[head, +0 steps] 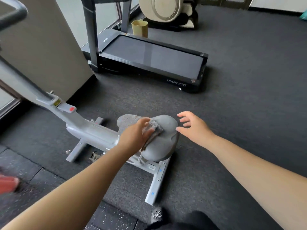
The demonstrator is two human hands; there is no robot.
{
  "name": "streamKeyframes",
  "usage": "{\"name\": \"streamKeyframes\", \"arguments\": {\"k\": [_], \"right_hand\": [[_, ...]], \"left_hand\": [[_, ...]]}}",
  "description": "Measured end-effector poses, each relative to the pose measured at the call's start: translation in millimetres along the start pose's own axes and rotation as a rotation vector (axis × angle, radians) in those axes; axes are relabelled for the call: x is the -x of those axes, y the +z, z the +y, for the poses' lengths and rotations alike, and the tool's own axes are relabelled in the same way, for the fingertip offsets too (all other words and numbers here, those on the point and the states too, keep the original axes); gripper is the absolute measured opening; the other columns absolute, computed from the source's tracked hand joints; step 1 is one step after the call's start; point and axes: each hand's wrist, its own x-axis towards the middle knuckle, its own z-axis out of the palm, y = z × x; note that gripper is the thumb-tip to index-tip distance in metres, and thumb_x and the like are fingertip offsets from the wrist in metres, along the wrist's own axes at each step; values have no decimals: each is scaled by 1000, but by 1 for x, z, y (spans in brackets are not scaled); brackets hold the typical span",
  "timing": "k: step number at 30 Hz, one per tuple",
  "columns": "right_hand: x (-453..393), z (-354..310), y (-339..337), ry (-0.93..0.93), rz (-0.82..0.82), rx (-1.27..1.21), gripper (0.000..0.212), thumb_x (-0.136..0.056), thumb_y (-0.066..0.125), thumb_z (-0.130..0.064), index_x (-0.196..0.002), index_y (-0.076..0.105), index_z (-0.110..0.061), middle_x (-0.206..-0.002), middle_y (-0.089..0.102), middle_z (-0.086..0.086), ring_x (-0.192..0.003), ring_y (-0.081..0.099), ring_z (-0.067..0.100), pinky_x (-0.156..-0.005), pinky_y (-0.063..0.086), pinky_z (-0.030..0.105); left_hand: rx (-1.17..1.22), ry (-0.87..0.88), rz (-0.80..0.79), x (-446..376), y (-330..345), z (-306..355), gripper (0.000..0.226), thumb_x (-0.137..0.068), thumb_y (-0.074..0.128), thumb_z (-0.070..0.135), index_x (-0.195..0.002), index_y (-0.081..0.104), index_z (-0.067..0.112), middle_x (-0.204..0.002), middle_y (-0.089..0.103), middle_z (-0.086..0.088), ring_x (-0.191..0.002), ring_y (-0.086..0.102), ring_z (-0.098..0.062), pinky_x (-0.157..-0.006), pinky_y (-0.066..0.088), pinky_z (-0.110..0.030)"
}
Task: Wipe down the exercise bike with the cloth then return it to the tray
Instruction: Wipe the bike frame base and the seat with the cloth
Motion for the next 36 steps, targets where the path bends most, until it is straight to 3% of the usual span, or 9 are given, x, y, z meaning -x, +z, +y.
{"name": "streamKeyframes", "arguments": {"k": [3, 7, 13, 17, 22, 25, 30, 33, 36], "right_hand": [[-19, 2, 2, -23, -66, 28, 47, -79, 71, -29, -122, 50, -32, -122, 57, -3, -104, 56, 14, -86, 43, 27], [-43, 8, 1, -64, -176, 62, 54, -78, 73, -30, -125, 48, -33, -126, 54, -3, -107, 53, 12, -87, 39, 25], [-84, 21, -10, -153, -422, 158, 58, -76, 73, -35, -128, 45, -36, -128, 50, -5, -110, 52, 13, -88, 41, 26], [-103, 24, -18, -245, -562, 196, 61, -75, 74, -35, -128, 45, -35, -124, 52, -7, -108, 54, 13, -87, 41, 24], [-121, 36, -30, -366, -693, 206, 63, -75, 76, -27, -131, 47, -30, -125, 55, -8, -99, 52, 7, -75, 37, 8], [-128, 42, -30, -425, -735, 228, 66, -75, 76, -28, -133, 46, -30, -130, 54, -6, -101, 54, 10, -83, 39, 18], [-134, 45, -27, -499, -768, 257, 61, -74, 76, -30, -130, 51, -24, -128, 51, 1, -111, 58, 16, -91, 41, 21], [-136, 47, -26, -503, -786, 242, 66, -73, 78, -29, -133, 49, -22, -129, 49, 1, -112, 56, 15, -95, 42, 24], [-137, 52, -21, -515, -783, 239, 75, -73, 79, -29, -138, 44, -19, -134, 45, 1, -117, 53, 16, -102, 41, 26]], "left_hand": [[-192, 54, 147, -11, -2, -19, 42, -88, 56, 41, -127, 54, 27, -136, 55, -2, -131, 43, -23, -106, 34, -35], [-288, 41, 9, -9, 19, -28, 66, -82, 57, 55, -140, 41, 27, -155, 27, -3, -145, 16, -24, -118, 16, -39], [-61, -56, 374, -20, 29, -26, 31, -81, 55, 39, -90, 73, 15, -118, 66, -5, -114, 56, -29, -101, 41, -36], [132, -337, 592, -39, 31, -10, 18, -90, 55, 16, -104, 65, 13, -118, 64, -9, -116, 54, -27, -98, 39, -33], [-158, -525, 355, -55, 47, -6, 41, -90, 54, 41, -129, 53, 29, -152, 32, -4, -145, 12, -26, -119, 8, -39], [-125, -519, 413, -56, 49, 8, 35, -92, 53, 31, -124, 61, 20, -141, 50, -1, -140, 25, -24, -116, 12, -40], [-21, -273, 280, -55, 79, 70, 29, -93, 51, 23, -118, 63, 13, -123, 63, -6, -120, 49, -20, -104, 28, -29], [101, -370, 402, -54, 67, 79, 26, -93, 46, 30, -108, 63, 16, -108, 67, -4, -106, 58, -23, -91, 41, -35], [-96, -545, 390, -56, 65, 59, 39, -96, 41, 37, -132, 49, 25, -142, 47, -4, -137, 34, -25, -113, 24, -38]]}}
